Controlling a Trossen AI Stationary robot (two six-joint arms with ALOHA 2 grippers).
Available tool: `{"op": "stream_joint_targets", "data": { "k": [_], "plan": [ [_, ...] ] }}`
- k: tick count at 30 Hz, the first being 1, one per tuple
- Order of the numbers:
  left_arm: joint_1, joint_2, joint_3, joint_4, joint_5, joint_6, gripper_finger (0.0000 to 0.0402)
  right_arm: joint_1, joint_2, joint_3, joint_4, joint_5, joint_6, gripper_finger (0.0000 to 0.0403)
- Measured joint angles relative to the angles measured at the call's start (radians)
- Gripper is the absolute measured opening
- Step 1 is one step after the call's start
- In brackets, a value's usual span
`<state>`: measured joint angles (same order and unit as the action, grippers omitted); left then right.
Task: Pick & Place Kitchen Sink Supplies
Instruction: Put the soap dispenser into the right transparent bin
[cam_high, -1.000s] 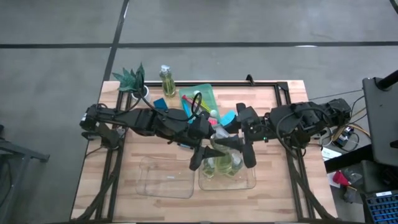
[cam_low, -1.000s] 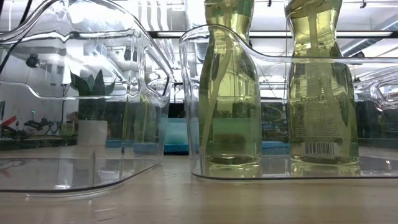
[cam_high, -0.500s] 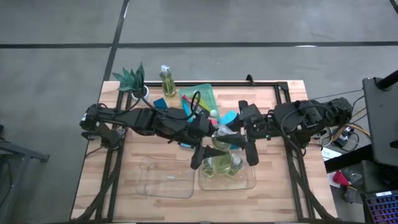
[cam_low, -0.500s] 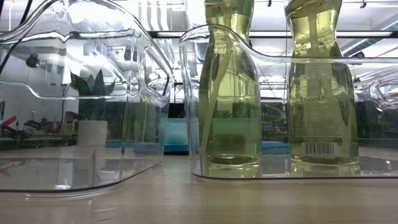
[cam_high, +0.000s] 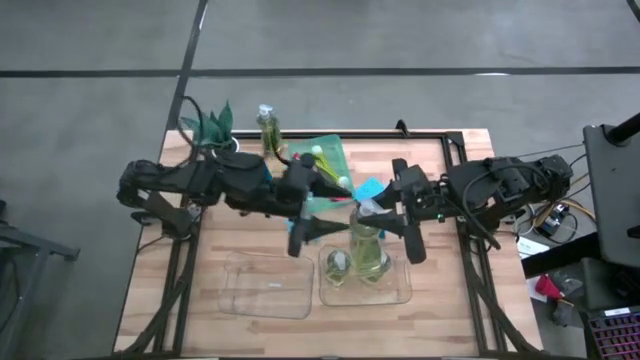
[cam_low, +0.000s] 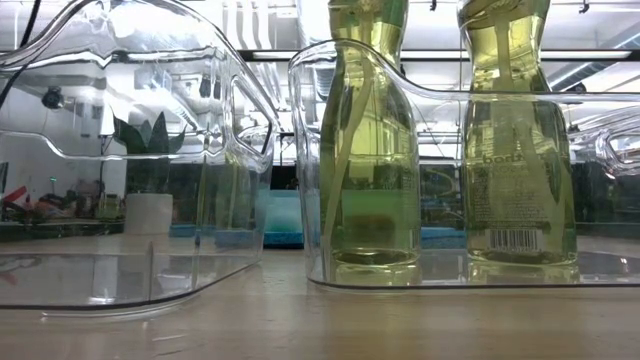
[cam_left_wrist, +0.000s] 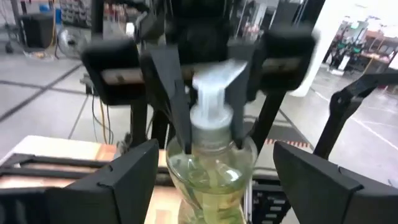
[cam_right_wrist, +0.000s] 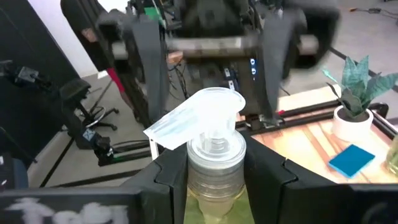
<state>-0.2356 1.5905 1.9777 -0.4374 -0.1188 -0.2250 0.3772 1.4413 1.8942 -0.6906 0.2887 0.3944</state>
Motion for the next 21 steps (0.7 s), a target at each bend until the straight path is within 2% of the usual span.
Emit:
{"op": "stream_joint_targets", "data": {
  "k": [5,13,21],
  "plan": [
    [0.000,-0.061,0.000,0.008,-0.011,0.036,0.0309,0.007,-0.024,0.000,-0.061,0.016,0.068,0.0113],
    [0.001,-0.139,0.000,0.007,-0.106,0.070,0.0308,0.120,-0.036,-0.001,-0.083,0.109,0.114,0.0113],
    [0.001,-0.168,-0.001,0.003,-0.152,0.095,0.0307,0.294,-0.034,-0.001,-0.228,0.366,0.260,0.0114]
  ]
}}
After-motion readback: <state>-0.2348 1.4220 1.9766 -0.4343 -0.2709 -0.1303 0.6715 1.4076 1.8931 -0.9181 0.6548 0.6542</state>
